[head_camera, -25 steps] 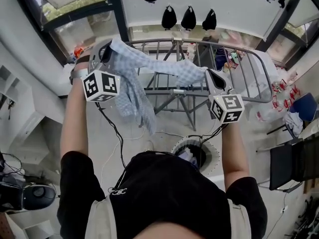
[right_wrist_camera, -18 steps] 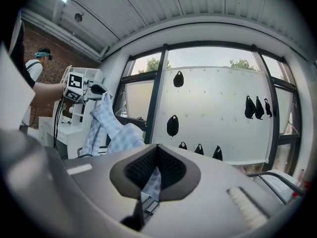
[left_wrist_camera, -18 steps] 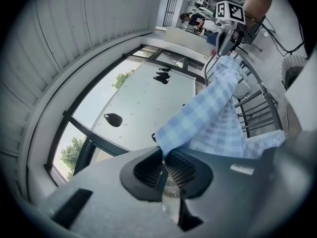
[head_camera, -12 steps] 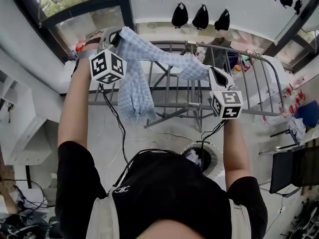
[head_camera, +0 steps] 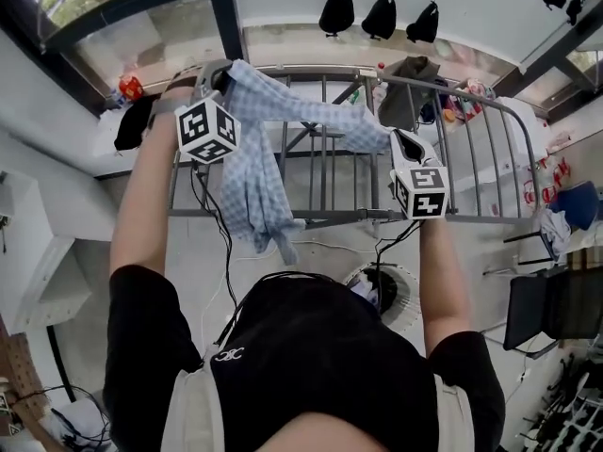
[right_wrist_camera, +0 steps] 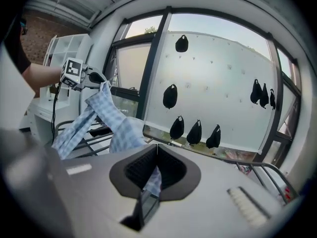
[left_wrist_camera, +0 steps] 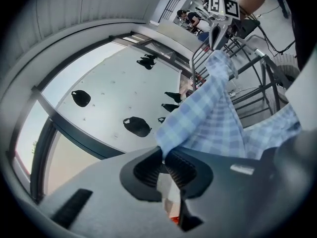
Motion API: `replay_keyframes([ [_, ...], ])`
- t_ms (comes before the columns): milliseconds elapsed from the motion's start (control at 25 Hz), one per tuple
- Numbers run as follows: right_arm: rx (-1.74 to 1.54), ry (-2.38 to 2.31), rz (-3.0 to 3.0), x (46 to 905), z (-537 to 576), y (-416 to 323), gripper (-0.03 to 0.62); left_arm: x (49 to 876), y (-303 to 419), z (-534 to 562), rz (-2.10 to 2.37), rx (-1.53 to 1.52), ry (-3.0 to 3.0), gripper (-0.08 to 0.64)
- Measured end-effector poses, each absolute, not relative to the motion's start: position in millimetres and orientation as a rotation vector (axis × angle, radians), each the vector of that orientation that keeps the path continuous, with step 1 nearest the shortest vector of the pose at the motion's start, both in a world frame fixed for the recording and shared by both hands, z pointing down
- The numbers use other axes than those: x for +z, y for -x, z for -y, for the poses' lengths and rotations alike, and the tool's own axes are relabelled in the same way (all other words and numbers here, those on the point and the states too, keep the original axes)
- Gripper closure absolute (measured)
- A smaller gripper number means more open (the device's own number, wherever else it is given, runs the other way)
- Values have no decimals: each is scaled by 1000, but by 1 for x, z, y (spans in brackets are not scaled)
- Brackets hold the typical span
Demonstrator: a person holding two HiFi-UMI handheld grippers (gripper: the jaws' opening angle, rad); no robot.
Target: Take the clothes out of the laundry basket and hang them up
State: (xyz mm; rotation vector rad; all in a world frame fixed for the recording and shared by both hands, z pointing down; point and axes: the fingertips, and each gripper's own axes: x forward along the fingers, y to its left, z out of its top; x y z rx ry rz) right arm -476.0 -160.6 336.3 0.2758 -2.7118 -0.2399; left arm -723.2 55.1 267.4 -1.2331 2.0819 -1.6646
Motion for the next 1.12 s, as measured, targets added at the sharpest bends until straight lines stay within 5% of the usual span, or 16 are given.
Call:
replay_keyframes([
  [720, -279, -68, 2440, 427, 124, 531, 562, 439, 740, -55, -2122, -1779, 1627, 520],
  [840, -286, -11, 2455, 428, 112, 535, 537, 457, 730, -61, -2182, -1750, 1761, 401],
  [920, -259, 36, 2461, 430, 104, 536, 448, 463, 723, -65, -2206, -1714, 1847, 315],
  [1120, -226, 69, 2501, 426, 91, 537, 390, 464, 717, -77, -2264, -1648, 1892, 262],
])
